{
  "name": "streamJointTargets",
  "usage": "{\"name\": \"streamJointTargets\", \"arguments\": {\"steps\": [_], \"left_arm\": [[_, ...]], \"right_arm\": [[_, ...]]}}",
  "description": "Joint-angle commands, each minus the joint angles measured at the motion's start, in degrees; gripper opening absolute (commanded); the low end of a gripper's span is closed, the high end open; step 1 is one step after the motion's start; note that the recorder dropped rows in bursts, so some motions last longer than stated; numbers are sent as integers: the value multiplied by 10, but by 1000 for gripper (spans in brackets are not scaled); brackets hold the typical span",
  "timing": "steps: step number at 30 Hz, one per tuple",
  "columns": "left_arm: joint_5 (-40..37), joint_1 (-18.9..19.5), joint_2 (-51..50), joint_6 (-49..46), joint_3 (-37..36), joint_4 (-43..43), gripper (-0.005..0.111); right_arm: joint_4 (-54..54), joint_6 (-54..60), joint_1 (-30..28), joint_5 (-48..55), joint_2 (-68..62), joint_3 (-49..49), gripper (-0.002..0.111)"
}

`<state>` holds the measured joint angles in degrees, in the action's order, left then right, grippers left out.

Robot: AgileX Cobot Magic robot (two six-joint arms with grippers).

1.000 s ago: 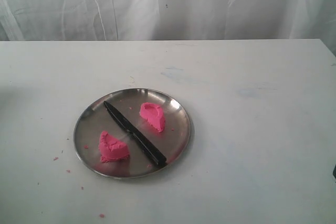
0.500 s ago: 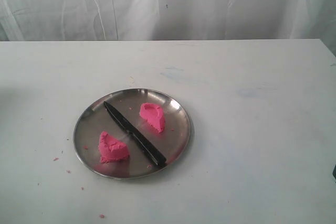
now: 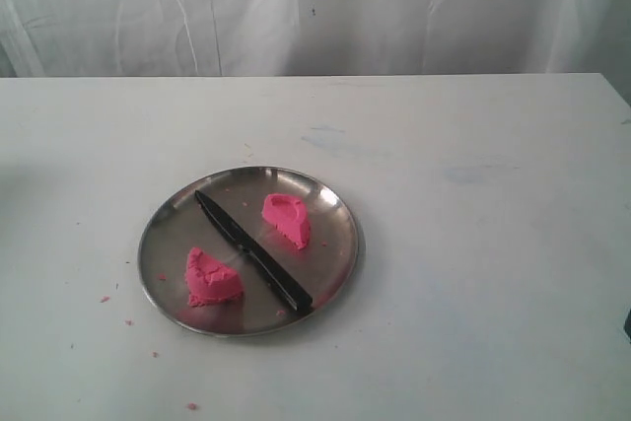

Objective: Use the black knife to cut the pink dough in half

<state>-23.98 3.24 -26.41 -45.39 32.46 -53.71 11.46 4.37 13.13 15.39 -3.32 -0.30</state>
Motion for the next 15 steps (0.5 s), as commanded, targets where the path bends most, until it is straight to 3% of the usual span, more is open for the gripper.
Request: {"name": "streamJointTargets", "arguments": {"steps": [1, 8, 15], "left_arm": [[27, 1, 29, 15, -19, 54, 0], [30, 1, 70, 323, -59, 297, 0], [103, 1, 132, 411, -153, 386, 0]], "right_arm": [[-4, -1, -3, -4, 4, 3, 0], [-4, -1, -3, -4, 4, 3, 0], [-4, -1, -3, -3, 4, 3, 0]]}}
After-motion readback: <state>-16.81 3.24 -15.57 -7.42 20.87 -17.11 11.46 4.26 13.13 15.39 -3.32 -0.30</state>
